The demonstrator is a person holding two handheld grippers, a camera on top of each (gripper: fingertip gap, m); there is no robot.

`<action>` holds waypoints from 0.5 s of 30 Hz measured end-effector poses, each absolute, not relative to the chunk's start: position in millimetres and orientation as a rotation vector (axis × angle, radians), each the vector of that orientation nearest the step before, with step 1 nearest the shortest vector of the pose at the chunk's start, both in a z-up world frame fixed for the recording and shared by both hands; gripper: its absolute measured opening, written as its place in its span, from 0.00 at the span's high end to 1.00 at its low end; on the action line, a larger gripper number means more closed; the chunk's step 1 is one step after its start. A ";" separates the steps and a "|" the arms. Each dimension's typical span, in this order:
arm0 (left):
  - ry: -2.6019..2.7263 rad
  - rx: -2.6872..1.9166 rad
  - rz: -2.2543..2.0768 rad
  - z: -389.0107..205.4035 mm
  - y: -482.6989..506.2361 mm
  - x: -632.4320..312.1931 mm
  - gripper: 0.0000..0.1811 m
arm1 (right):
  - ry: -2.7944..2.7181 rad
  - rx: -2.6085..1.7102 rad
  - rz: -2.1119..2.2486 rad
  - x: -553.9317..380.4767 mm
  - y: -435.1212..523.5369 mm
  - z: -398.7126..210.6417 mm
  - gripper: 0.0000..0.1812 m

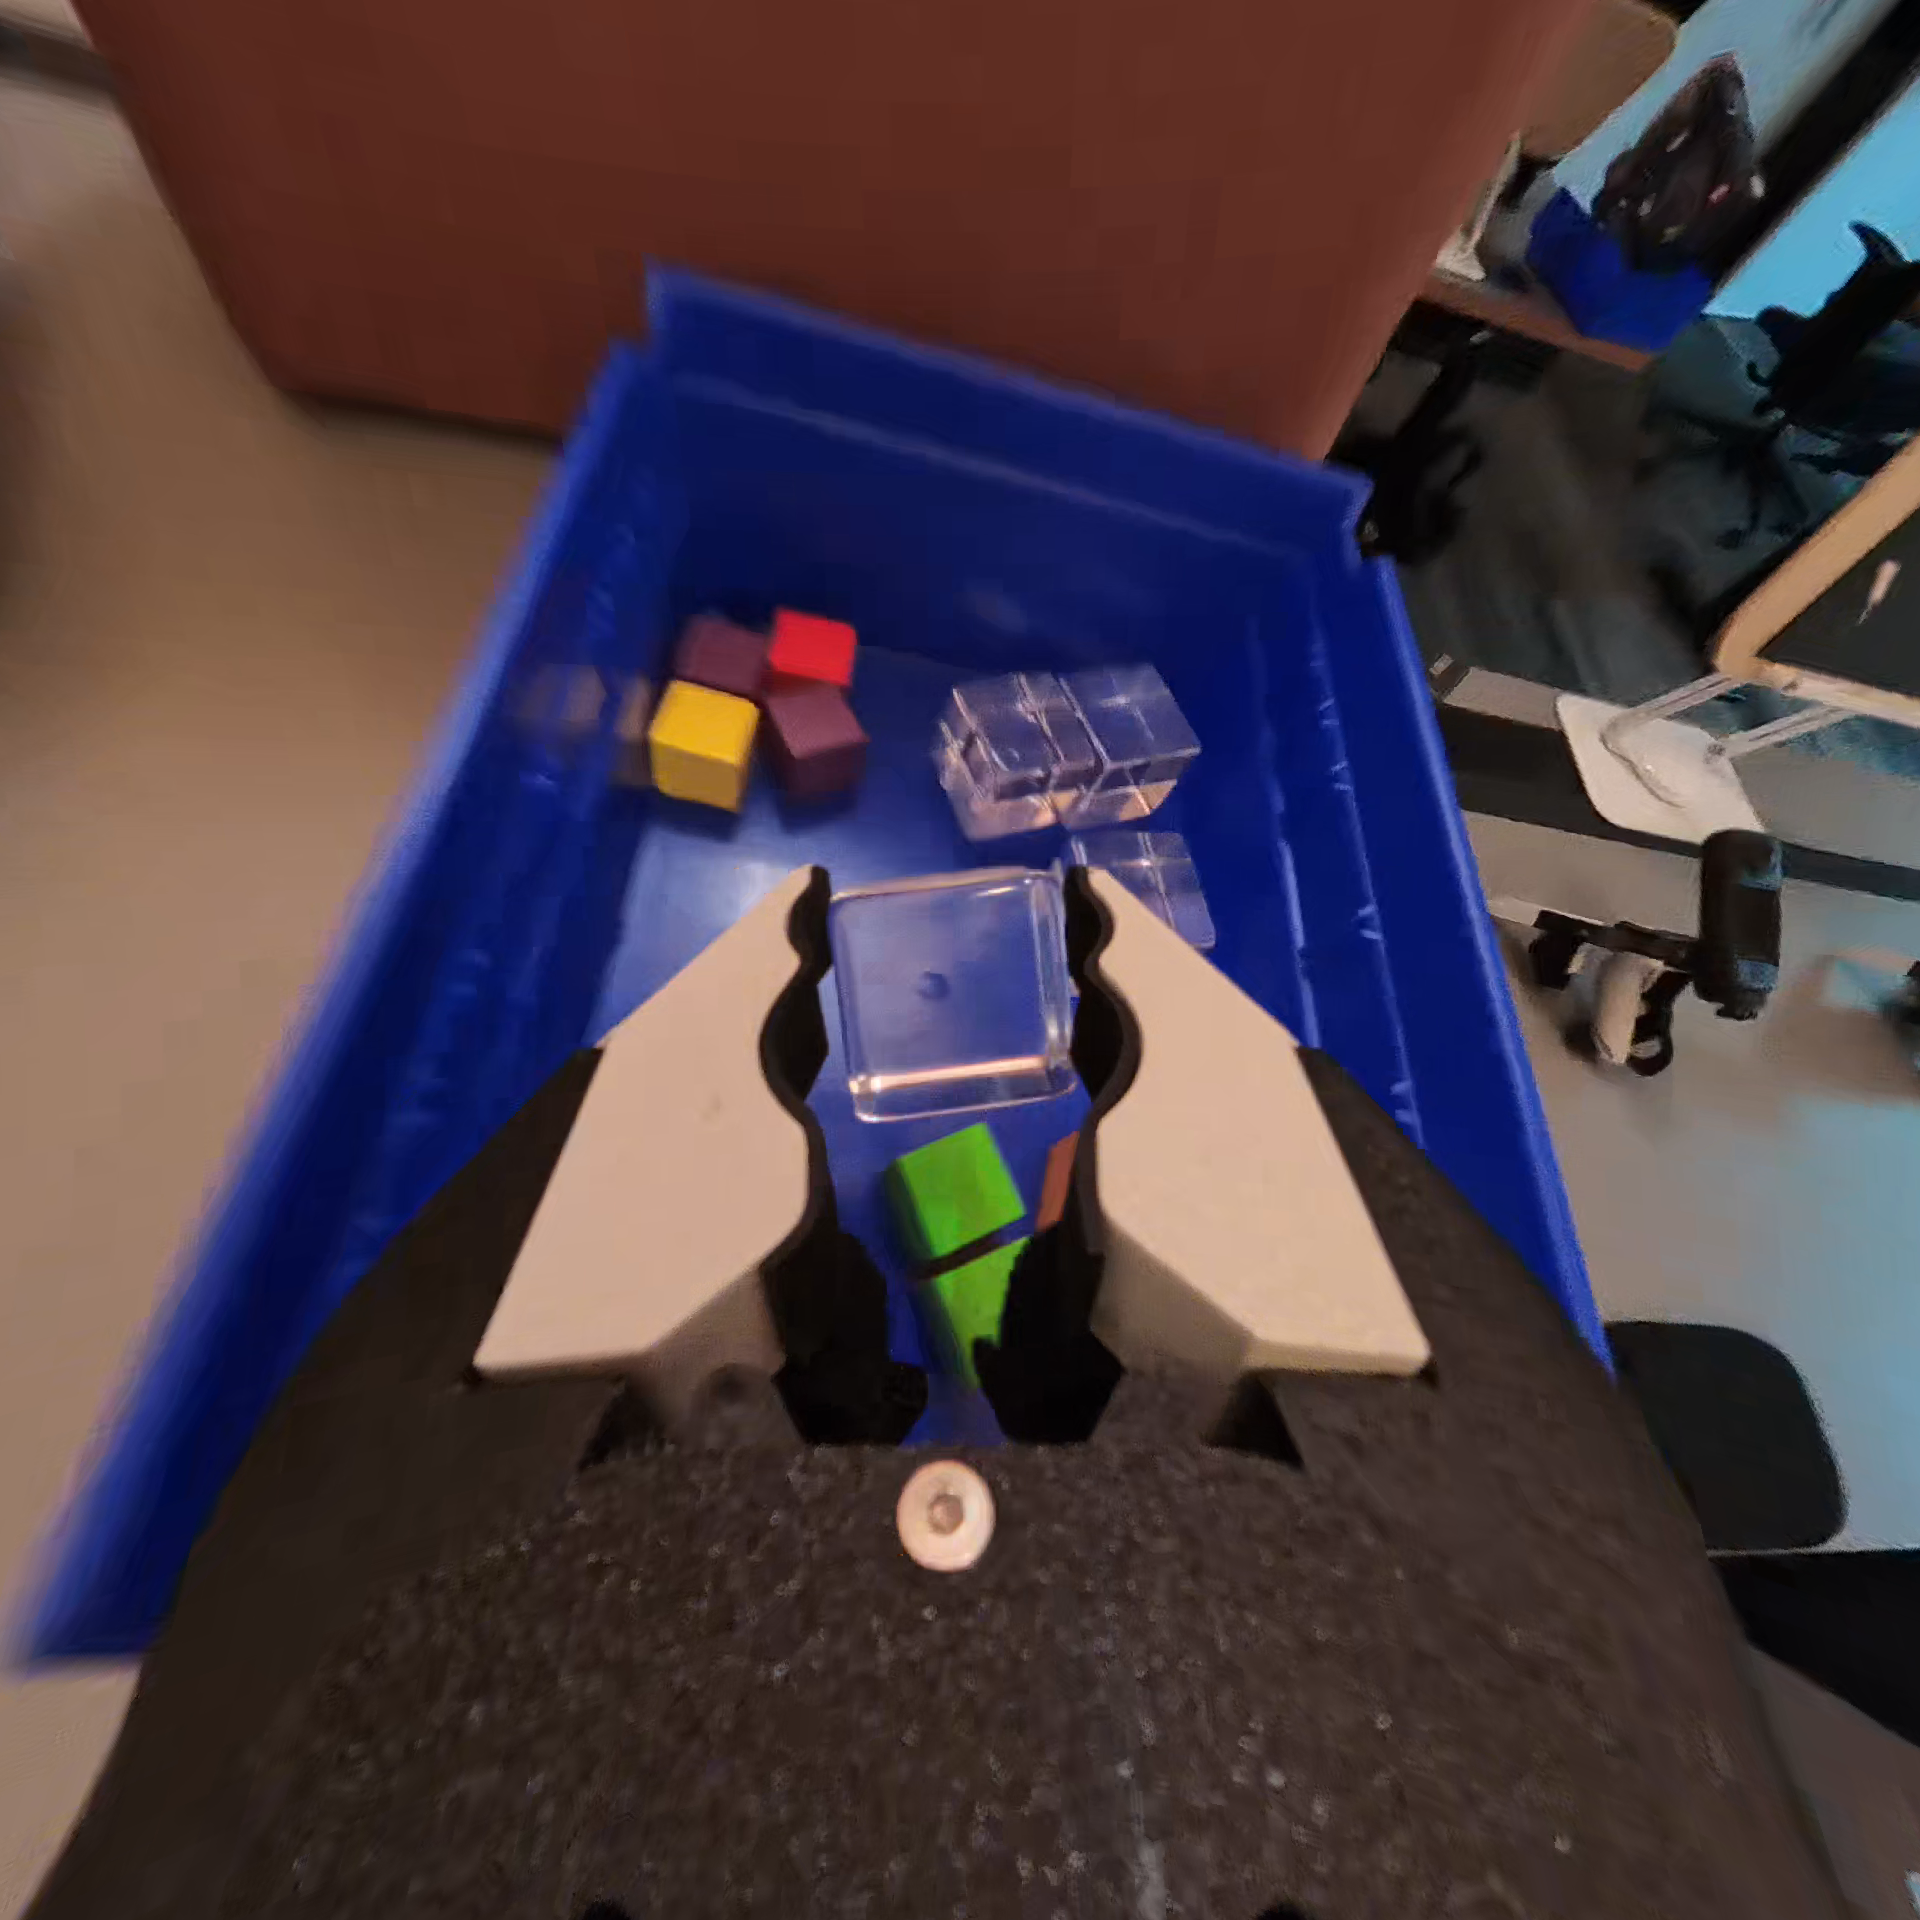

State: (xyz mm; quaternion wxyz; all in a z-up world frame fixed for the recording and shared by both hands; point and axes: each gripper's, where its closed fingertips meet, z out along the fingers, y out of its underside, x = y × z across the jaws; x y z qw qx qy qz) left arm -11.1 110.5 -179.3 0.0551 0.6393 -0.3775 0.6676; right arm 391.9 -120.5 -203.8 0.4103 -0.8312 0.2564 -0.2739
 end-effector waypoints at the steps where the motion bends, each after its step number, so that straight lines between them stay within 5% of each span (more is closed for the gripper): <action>1: -1.122 1.943 2.023 -181.0 109.9 -12.6 0.68 | 0.623 -2.145 -0.697 402.9 -120.6 -218.9 0.75; 15: -1.316 1.925 1.913 -177.6 76.3 -8.6 0.68 | 0.683 -2.450 -0.612 474.7 -94.7 -279.6 0.75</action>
